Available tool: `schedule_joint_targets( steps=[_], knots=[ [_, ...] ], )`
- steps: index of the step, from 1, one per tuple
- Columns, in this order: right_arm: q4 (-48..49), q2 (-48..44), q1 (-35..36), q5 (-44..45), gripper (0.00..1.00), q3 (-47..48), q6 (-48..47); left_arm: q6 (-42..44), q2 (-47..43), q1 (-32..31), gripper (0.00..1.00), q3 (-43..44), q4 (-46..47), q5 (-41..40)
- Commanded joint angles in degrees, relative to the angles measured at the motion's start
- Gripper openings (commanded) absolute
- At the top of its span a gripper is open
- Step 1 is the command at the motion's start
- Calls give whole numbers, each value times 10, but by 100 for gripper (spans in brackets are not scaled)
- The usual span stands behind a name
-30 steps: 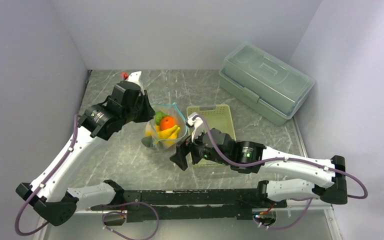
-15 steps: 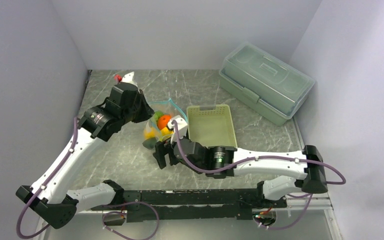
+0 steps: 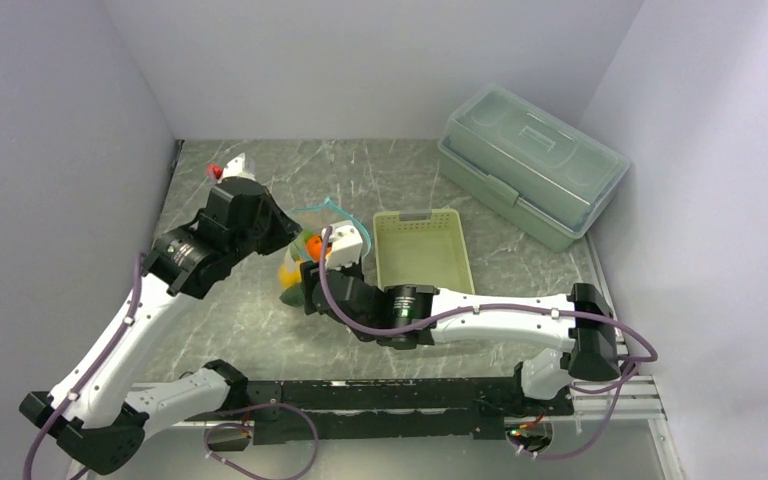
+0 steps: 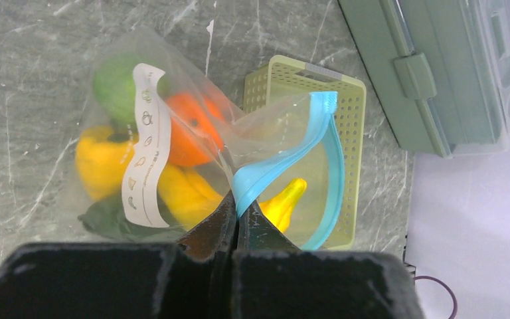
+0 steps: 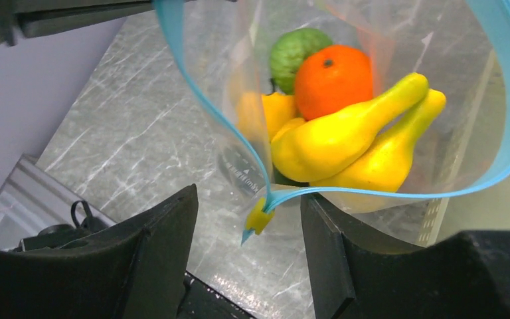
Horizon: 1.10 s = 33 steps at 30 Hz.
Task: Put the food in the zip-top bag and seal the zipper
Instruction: Zip the zipper food storage bag.
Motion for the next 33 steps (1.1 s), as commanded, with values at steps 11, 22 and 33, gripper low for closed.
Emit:
schedule_joint_targets(
  steps=[11, 22, 33],
  knots=[
    [26, -8, -17, 24, 32, 3, 4, -19, -39, 2, 0, -1, 15, -7],
    [57, -51, -17, 26, 0, -38, -57, -10, -36, 2, 0, -20, 22, 9],
    [79, -101, -23, -36, 0, -64, -200, 17, -35, 2, 46, -33, 29, 13]
  ],
)
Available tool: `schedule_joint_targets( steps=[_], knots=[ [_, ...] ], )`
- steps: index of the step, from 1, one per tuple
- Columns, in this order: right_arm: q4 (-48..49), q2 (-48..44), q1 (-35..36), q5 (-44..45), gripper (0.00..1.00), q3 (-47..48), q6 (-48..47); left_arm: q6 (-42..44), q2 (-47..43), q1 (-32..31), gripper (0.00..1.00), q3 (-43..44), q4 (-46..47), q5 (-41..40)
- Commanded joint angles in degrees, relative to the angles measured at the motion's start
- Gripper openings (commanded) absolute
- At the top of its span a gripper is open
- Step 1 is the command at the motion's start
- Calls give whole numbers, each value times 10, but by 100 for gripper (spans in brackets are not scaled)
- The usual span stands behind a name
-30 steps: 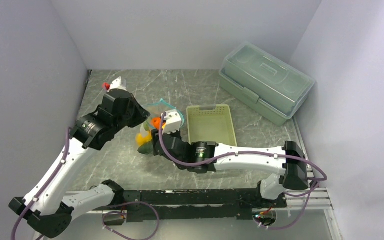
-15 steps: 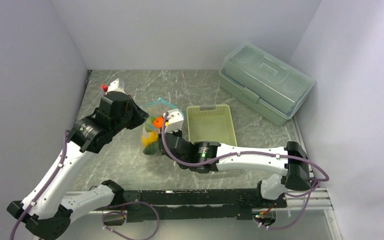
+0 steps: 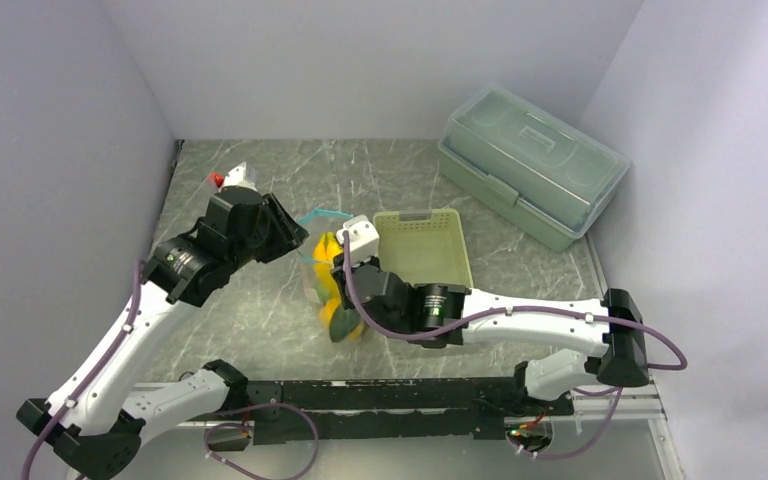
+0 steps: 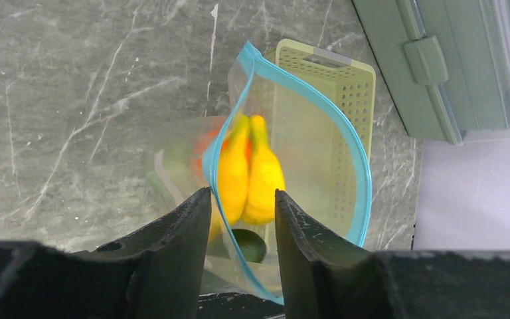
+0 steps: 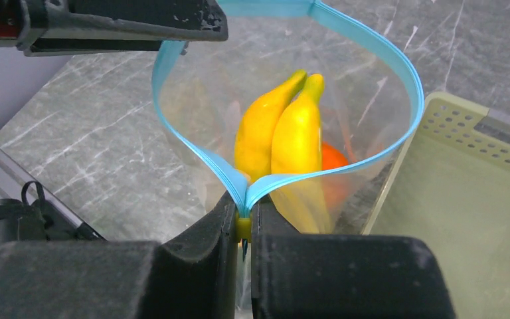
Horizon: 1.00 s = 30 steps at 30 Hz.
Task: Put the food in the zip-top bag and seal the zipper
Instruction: Zip the zipper food storage bag.
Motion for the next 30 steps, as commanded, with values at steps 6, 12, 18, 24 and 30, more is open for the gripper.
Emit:
schedule_joint_targets(
  steps=[6, 12, 18, 24, 30],
  knots=[
    [27, -36, -10, -105, 0, -1, -144, 48, -11, 2, 56, 21, 19, 13],
    [7, -65, -11, -179, 0, -10, -204, 101, 7, 2, 60, 61, -1, 80],
    [-32, -101, -14, -240, 0, -13, -264, 169, 14, 2, 65, 101, -29, 142],
    [-60, -140, -21, -307, 0, -14, -306, 243, -4, 2, 69, 119, -33, 176],
    [-94, -163, -24, -385, 0, 1, -336, 306, -23, 2, 71, 110, 3, 302]
  ],
)
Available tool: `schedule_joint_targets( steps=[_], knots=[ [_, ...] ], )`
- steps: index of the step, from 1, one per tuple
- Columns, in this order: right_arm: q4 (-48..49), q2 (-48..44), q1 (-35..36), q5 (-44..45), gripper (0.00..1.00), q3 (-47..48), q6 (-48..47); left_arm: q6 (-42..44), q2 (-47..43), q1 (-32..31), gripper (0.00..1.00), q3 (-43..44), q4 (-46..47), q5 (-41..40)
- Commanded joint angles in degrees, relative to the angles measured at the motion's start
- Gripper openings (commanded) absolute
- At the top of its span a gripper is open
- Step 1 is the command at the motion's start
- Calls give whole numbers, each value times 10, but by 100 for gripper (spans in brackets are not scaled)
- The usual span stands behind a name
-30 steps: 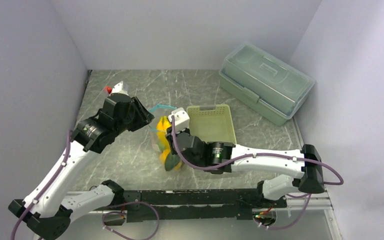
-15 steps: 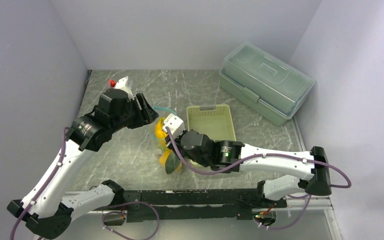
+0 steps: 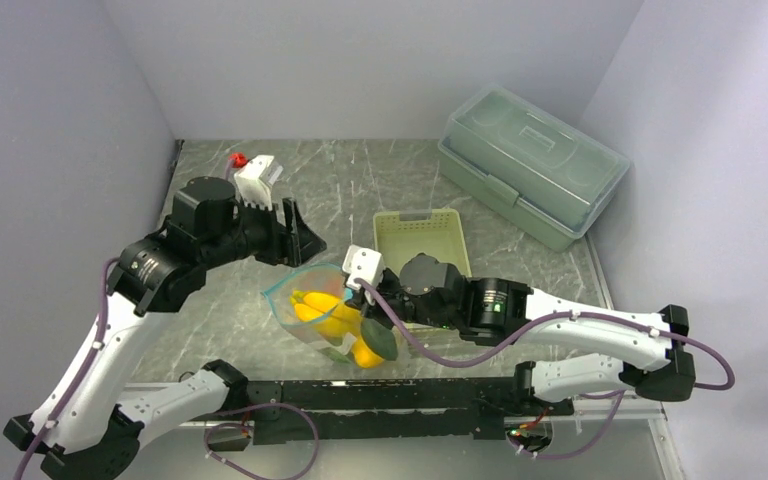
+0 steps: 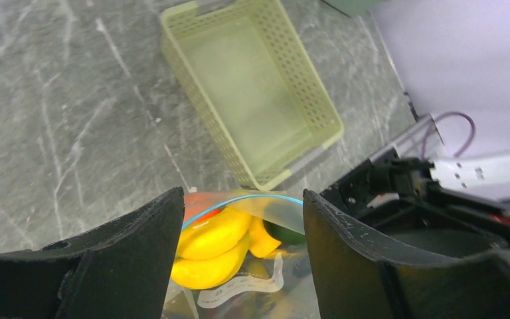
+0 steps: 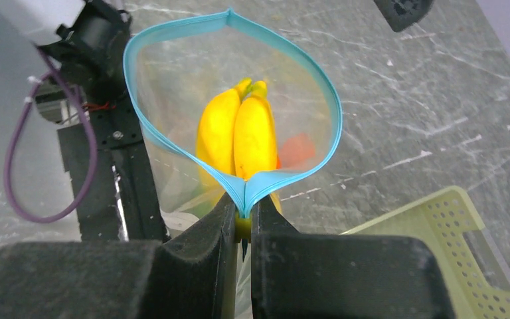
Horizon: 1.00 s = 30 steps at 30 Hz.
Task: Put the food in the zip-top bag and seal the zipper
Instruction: Zip the zipper food storage bag.
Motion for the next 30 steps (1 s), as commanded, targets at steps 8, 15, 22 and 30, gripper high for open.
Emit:
schedule_joint_targets(
  steps=[8, 15, 22, 30],
  knots=[
    [-31, -35, -20, -132, 0, 37, -48, 116, -33, 1, 87, -41, 99, 254],
    [-42, -31, -65, -223, 0, 63, -42, 136, -22, 2, 100, -88, 152, 354],
    [-61, -28, -104, -318, 0, 79, -41, 160, -11, 2, 100, -117, 198, 412],
    [-68, -23, -115, -381, 0, 80, -38, 168, -5, 1, 98, -126, 257, 456]
  ],
)
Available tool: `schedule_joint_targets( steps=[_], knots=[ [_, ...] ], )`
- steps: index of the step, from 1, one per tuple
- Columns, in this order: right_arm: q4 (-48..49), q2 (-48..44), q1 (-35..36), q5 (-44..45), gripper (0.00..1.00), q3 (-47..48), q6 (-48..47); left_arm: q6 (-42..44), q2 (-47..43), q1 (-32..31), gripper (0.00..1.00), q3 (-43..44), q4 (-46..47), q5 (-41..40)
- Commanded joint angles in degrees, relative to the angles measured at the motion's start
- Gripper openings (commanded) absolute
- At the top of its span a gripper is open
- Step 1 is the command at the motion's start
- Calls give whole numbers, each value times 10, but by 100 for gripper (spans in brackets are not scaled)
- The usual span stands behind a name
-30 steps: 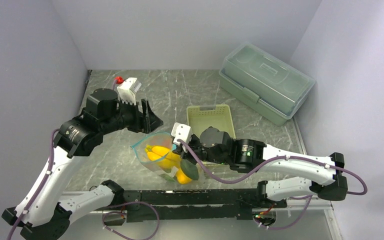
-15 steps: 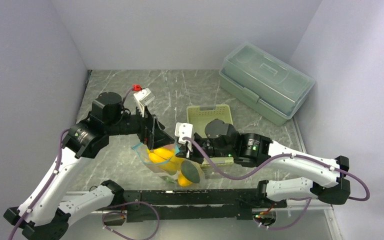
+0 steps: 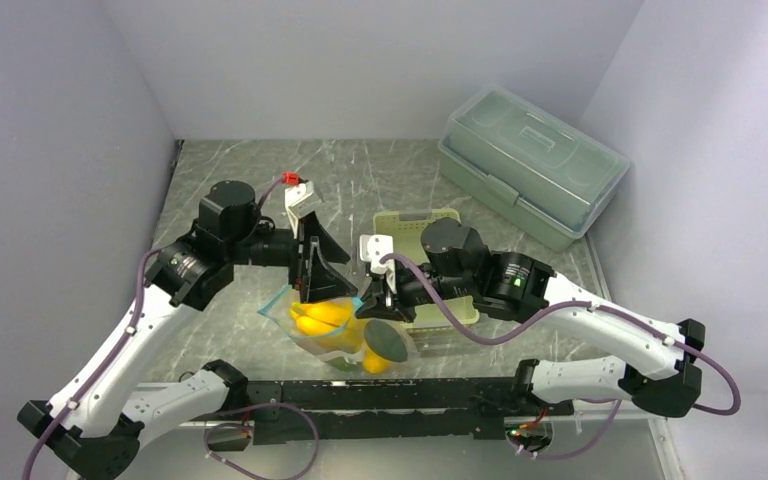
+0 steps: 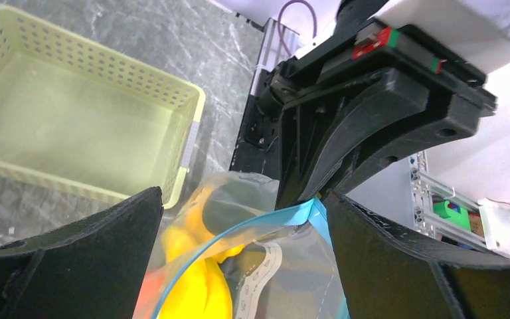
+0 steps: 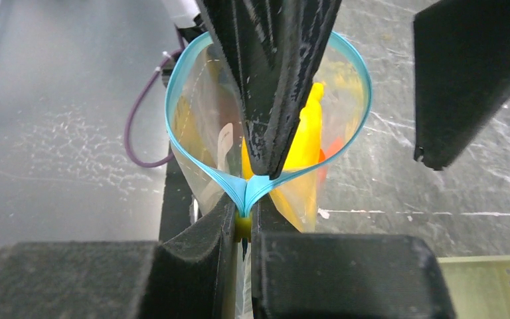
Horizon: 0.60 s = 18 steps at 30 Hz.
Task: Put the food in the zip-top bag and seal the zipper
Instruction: Zip the zipper food storage bag.
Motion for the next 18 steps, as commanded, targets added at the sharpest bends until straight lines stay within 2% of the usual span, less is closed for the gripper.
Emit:
schedule_joint_targets(
  steps=[1, 10, 18],
  knots=[
    [19, -7, -4, -53, 0, 27, 1, 21, 4, 1, 97, 3, 64, 68],
    [28, -5, -24, -62, 0, 30, 21, 31, 15, 1, 93, -19, 63, 173],
    [14, 17, -43, -58, 0, 59, 44, 56, 9, 0, 94, -20, 22, 185]
  ],
)
